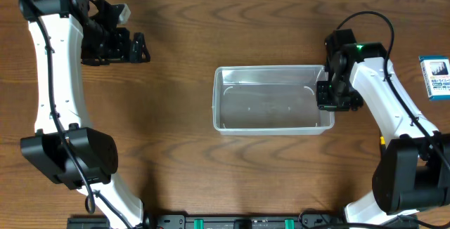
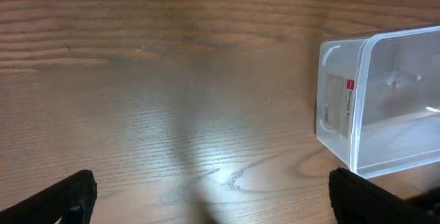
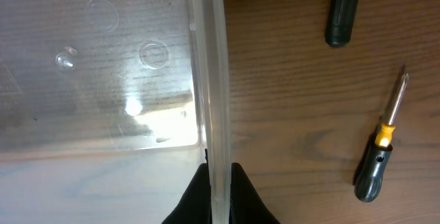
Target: Pack container
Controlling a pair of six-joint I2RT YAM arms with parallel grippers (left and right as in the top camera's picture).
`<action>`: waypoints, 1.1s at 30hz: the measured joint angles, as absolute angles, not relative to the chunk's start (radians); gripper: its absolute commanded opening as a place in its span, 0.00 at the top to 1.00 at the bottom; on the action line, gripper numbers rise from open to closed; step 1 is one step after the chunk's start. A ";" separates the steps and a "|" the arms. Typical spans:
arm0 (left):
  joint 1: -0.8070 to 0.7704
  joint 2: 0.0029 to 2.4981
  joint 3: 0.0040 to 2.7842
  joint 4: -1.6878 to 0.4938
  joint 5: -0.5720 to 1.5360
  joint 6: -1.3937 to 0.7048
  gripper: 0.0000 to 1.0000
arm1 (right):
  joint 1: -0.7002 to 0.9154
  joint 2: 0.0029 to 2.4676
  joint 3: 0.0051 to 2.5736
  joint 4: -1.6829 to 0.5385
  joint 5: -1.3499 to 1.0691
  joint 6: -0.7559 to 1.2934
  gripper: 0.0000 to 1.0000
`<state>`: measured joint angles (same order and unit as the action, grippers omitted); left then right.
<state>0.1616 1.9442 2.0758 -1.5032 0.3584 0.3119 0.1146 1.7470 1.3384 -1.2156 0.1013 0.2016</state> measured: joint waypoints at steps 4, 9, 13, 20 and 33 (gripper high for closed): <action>0.162 1.944 2.076 -1.503 0.358 0.312 0.02 | 0.115 1.747 1.338 -1.220 0.099 0.202 0.94; 0.162 1.944 2.076 -1.503 0.358 0.312 0.02 | 0.115 1.747 1.338 -1.222 0.095 0.205 0.92; 0.162 1.944 2.076 -1.503 0.358 0.312 0.02 | 0.115 1.747 1.338 -1.231 0.086 0.205 0.91; 0.162 1.944 2.076 -1.503 0.358 0.312 0.02 | 0.115 1.747 1.338 -1.245 0.083 0.227 0.91; 0.162 1.944 2.076 -1.504 0.358 0.312 0.02 | 0.115 1.747 1.338 -1.259 0.078 0.268 0.81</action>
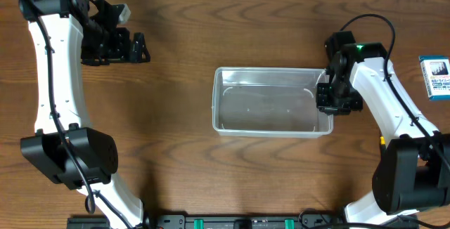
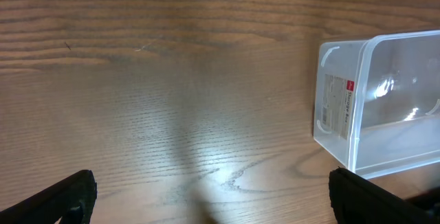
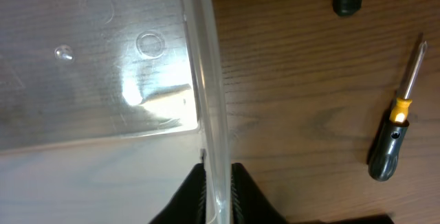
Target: Pack container
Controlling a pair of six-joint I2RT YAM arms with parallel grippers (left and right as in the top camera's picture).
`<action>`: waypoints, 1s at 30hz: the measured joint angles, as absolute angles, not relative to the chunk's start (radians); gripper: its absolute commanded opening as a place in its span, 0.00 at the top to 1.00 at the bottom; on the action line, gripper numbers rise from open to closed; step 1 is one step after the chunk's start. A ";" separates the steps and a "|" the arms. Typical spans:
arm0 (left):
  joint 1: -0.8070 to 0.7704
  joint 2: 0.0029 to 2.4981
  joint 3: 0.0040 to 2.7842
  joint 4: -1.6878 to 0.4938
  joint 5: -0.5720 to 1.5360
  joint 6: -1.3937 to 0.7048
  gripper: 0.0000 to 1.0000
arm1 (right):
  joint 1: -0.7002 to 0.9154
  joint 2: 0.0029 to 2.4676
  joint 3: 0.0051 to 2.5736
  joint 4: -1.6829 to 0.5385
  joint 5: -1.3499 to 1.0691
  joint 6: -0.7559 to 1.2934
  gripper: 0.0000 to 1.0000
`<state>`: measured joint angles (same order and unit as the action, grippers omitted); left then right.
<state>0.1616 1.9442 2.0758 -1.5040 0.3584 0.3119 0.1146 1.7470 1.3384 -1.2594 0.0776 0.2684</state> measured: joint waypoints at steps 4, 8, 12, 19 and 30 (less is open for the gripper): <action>0.162 1.944 2.076 -1.504 0.358 0.312 0.02 | 0.115 1.747 1.338 -1.259 0.077 0.268 0.73; 0.162 1.944 2.076 -1.504 0.358 0.312 0.02 | 0.115 1.747 1.338 -1.249 0.077 0.256 0.60; 0.162 1.944 2.076 -1.504 0.358 0.312 0.02 | 0.115 1.747 1.337 -1.209 0.078 0.233 0.55; 0.162 1.944 2.076 -1.504 0.358 0.312 0.02 | 0.115 1.747 1.337 -1.176 0.078 0.196 0.55; 0.162 1.944 2.076 -1.504 0.358 0.312 0.02 | 0.115 1.747 1.338 -1.112 0.078 0.129 0.45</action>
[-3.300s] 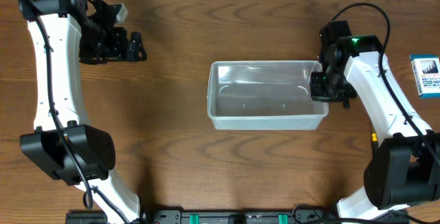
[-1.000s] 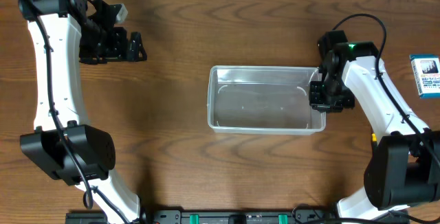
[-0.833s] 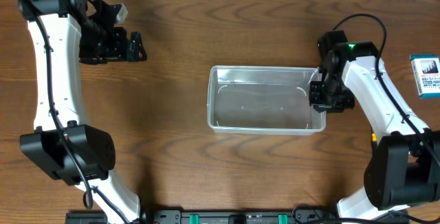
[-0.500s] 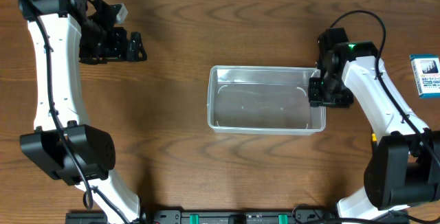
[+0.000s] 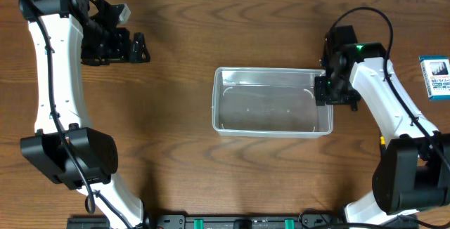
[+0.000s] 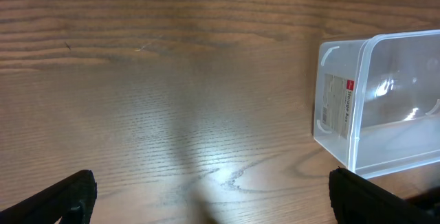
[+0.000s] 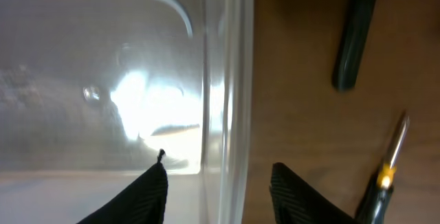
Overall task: Pack container
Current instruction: 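Release the container rim and lift the right gripper toward the tools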
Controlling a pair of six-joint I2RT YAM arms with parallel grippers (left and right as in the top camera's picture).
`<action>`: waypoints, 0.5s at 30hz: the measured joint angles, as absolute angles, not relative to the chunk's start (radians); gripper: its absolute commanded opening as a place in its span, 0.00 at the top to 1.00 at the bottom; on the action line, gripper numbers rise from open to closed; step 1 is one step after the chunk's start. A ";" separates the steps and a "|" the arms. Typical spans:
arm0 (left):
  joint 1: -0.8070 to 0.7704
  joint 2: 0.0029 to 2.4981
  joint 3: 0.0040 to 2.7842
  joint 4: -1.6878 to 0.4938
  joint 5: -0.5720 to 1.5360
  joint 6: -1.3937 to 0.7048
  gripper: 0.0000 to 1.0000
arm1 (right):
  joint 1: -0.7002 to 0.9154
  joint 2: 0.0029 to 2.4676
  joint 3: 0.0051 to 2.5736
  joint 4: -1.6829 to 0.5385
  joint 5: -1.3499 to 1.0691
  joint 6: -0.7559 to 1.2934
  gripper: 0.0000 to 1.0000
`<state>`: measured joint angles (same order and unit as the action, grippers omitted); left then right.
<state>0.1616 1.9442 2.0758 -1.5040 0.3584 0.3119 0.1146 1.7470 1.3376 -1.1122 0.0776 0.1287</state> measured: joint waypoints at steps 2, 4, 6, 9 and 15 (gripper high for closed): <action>0.162 1.944 2.076 -1.504 0.358 0.312 0.02 | 0.115 1.747 1.341 -1.103 0.077 0.118 0.31; 0.162 1.944 2.076 -1.505 0.358 0.312 0.02 | 0.114 1.747 1.360 -1.115 0.077 0.114 0.11; 0.162 1.944 2.076 -1.504 0.358 0.312 0.02 | 0.114 1.748 1.414 -1.147 0.076 0.112 0.01; 0.162 1.944 2.076 -1.505 0.359 0.312 0.02 | 0.108 1.748 1.554 -1.234 0.079 0.102 0.01; 0.162 1.944 2.076 -1.506 0.358 0.312 0.02 | 0.033 1.744 1.815 -1.419 0.079 0.021 0.01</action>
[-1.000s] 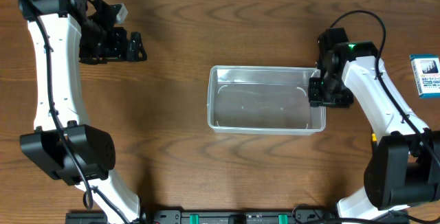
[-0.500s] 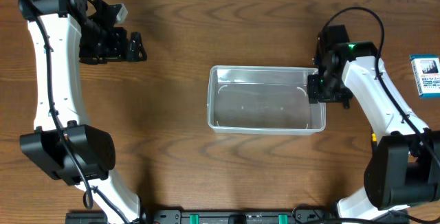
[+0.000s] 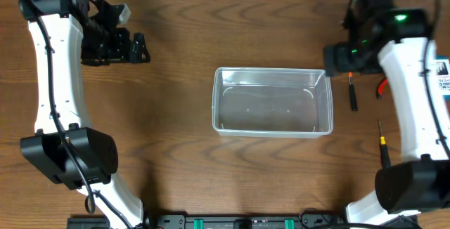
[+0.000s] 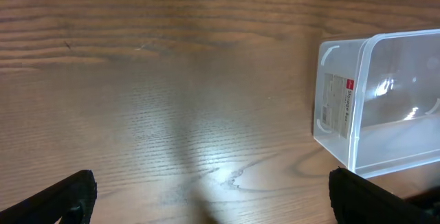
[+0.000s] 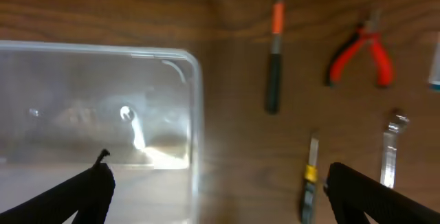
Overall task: Pack container
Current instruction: 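Release the container rim and lift the right gripper toward the tools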
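Observation:
The clear plastic container [image 3: 214, 102] stands mid-table with nothing inside; it also shows in the left wrist view [image 4: 354, 114] and the right wrist view [image 5: 196, 107]. My right gripper [image 3: 337, 57] hangs open, raised over the container's right end, its fingers [image 5: 220, 198] wide apart and holding nothing. A black-handled hammer [image 5: 273, 59], red pliers [image 5: 361, 56], a yellow-and-black screwdriver [image 5: 311, 179] and a silver wrench [image 5: 390, 148] lie to the container's right. My left gripper [image 3: 137, 48] is open at the far left, well away from the container [image 4: 210, 207].
In the overhead view the hammer [image 3: 353, 95], pliers [image 3: 383, 85] and screwdriver [image 3: 383, 148] lie between the container and the table's right edge. A blue box [image 3: 443, 74] sits at the right edge, partly behind my right arm.
My right gripper was open low astride the container's right wall; now it is higher and farther back, spread wider, with the tools in its view. The container and left arm have not moved.
My right gripper was shut on the container's right wall. A second later it still held the wall and the container had shifted slightly. Then it stood open around the wall. Now it is raised clear of the container, which stays mid-table.

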Controlling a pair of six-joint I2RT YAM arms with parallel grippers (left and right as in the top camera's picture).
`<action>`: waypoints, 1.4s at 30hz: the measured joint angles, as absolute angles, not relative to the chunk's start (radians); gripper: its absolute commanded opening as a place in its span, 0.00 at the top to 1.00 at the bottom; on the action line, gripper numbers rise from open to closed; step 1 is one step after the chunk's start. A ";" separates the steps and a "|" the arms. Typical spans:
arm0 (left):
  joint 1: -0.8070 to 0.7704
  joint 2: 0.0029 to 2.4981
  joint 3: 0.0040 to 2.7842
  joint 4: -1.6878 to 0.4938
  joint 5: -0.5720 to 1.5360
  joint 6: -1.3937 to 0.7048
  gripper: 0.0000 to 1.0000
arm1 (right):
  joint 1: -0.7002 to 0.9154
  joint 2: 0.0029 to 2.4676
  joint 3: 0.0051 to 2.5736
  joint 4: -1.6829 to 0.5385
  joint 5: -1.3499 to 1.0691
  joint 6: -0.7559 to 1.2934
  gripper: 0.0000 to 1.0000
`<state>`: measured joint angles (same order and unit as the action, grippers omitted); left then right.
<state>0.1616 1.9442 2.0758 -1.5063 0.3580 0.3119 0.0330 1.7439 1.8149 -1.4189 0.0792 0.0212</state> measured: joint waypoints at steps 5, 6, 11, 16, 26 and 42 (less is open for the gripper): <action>0.162 1.944 2.076 -1.507 0.358 0.312 0.02 | -0.035 1.740 1.884 -1.516 0.079 -0.061 0.01; 0.162 1.944 2.076 -1.507 0.358 0.312 0.02 | -0.039 1.740 1.885 -1.517 0.080 -0.069 0.01; 0.162 1.944 2.076 -1.511 0.358 0.312 0.02 | -0.045 1.740 1.886 -1.421 0.091 -0.159 0.01; 0.162 1.944 2.076 -1.511 0.358 0.312 0.02 | -0.102 1.743 1.888 -1.271 0.097 -0.279 0.01; 0.162 1.944 2.076 -1.497 0.358 0.312 0.02 | -0.207 1.855 1.892 -1.222 0.068 -0.313 0.01; 0.162 1.944 2.076 -1.510 0.358 0.312 0.02 | -0.206 2.074 1.892 -1.232 0.033 -0.175 0.01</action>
<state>0.1616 1.9442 2.0758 -1.5105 0.3584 0.3119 -0.2062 2.0735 1.8915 -1.2324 0.0334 -0.1753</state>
